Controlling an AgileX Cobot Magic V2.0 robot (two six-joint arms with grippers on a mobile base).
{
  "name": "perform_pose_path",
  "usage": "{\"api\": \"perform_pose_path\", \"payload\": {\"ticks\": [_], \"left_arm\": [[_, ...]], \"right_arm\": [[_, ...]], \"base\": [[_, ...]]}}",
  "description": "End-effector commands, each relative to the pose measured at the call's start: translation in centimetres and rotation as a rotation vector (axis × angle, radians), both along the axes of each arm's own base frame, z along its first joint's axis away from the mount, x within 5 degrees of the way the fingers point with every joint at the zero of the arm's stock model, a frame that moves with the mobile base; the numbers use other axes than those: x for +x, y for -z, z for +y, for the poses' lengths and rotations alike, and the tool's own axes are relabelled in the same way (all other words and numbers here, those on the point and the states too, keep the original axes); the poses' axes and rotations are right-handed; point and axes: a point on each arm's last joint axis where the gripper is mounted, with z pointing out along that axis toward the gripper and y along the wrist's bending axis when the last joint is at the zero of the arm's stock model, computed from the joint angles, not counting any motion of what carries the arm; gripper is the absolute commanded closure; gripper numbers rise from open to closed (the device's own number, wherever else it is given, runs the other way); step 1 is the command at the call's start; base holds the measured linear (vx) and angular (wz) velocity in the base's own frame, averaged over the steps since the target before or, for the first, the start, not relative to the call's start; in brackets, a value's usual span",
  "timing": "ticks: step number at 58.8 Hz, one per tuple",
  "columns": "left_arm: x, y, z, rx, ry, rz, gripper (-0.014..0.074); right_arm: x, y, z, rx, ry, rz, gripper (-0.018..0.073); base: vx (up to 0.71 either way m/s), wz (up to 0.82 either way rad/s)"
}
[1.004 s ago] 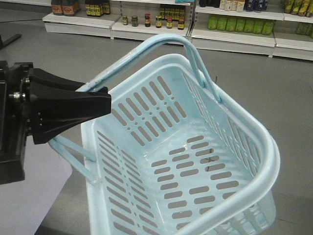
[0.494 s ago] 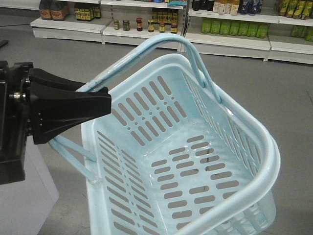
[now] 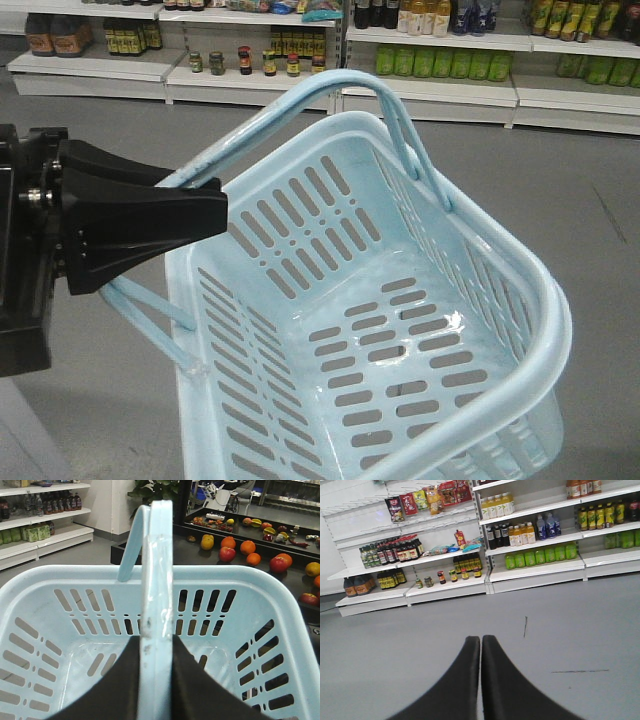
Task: Pick three apples into basket with both arms
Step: 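Turn the base while the left gripper holds the basket up, then drive the base toward the table with red apples and oranges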
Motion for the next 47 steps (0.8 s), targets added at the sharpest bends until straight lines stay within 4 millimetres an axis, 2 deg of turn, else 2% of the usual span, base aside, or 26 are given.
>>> {"api": "perform_pose_path", "payload": {"ticks": [1,47], "left_arm": [[-0.53,-1.25,0.19,-0.002,-0.025,-0.052,0.0602],[-0.53,-1.25,0.19,-0.002,-0.025,-0.052,0.0602]], "right_arm": [[-0.02,-0.35,0.06,-0.023,-0.005,-0.072,0.0564],[-0.02,-0.35,0.06,-0.023,-0.005,-0.072,0.0564]], "base": [[0.23,-0.2],[0.23,-0.26]]}}
